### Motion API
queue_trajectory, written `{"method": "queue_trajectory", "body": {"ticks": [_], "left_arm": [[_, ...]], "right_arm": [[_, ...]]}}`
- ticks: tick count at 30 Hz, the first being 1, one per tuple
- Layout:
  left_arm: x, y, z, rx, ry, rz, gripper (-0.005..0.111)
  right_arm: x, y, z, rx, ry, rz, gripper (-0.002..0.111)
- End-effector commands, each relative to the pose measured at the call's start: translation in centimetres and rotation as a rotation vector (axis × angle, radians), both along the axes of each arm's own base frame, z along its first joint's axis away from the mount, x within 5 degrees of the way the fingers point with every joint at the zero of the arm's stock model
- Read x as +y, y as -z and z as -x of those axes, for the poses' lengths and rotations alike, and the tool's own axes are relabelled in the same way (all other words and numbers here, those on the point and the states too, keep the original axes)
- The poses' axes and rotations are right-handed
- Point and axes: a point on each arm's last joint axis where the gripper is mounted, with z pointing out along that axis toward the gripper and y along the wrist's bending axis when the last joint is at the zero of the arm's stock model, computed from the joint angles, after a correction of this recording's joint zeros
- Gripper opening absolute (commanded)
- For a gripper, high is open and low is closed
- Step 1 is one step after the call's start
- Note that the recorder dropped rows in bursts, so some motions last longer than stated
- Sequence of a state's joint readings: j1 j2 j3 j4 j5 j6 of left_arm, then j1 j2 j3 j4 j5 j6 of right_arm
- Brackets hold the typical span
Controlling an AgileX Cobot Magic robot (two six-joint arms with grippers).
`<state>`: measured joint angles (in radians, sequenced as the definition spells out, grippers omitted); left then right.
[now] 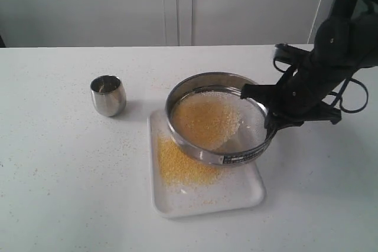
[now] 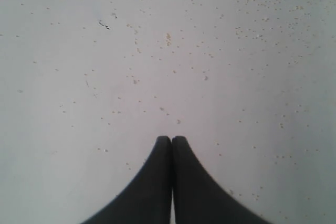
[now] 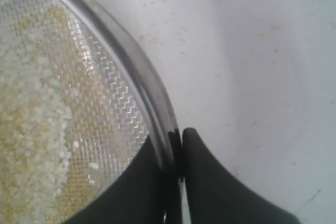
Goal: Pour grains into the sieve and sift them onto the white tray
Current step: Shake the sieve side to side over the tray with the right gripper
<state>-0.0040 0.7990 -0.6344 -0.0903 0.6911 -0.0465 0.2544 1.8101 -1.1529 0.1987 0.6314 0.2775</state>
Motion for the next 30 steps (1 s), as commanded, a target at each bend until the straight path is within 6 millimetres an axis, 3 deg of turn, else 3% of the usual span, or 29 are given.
{"method": "queue_trajectory", "body": {"ticks": [1, 3, 5, 7, 9, 13, 17, 18, 20, 22, 23, 26, 30], "left_arm": [[0.0, 0.1, 0.2, 0.007, -0.002, 0.010, 0.000], [0.0, 0.1, 0.2, 0.007, -0.002, 0.010, 0.000], [0.0, 0.1, 0.2, 0.007, -0.002, 0.010, 0.000], [0.0, 0.1, 0.2, 0.007, -0.002, 0.010, 0.000], [0.0, 0.1, 0.2, 0.007, -0.002, 0.010, 0.000], [0.0, 0.1, 0.2, 0.007, -0.002, 0.010, 0.000], [0.0, 0.1, 0.2, 0.007, -0.002, 0.010, 0.000], [0.0, 0.1, 0.2, 0.007, -0.002, 0.010, 0.000], [0.0, 0.1, 0.2, 0.007, -0.002, 0.010, 0.000], [0.0, 0.1, 0.2, 0.007, -0.002, 0.010, 0.000], [0.0, 0.1, 0.2, 0.007, -0.002, 0.010, 0.000], [0.0, 0.1, 0.2, 0.007, -0.002, 0.010, 0.000], [0.0, 0.1, 0.2, 0.007, -0.002, 0.010, 0.000]], "right_arm": [[0.4, -0.8, 0.2, -0.045, -0.075, 0.035, 0.000], [-0.3, -0.8, 0.0, -0.021, 0.018, -0.009, 0.000], [1.4, -0.7, 0.8, 0.000, -0.092, -0.014, 0.000], [1.2, -0.8, 0.4, -0.068, -0.127, 0.041, 0.000], [0.2, -0.9, -0.2, -0.063, 0.045, -0.019, 0.000], [2.4, -0.7, 1.1, -0.032, -0.181, 0.014, 0.000], [1.1, -0.5, 0.0, -0.104, 0.032, -0.016, 0.000], [2.2, -0.3, 0.8, -0.072, -0.083, -0.004, 0.000], [2.1, -0.4, 0.7, -0.113, -0.160, 0.056, 0.000], [0.4, -0.5, -0.2, -0.117, 0.041, 0.001, 0.000], [0.6, -0.5, -0.1, -0.102, 0.056, -0.025, 0.000], [2.9, -0.4, 1.4, -0.067, -0.232, 0.022, 0.000], [0.0, -0.3, -0.3, -0.116, 0.037, 0.024, 0.000]]}}
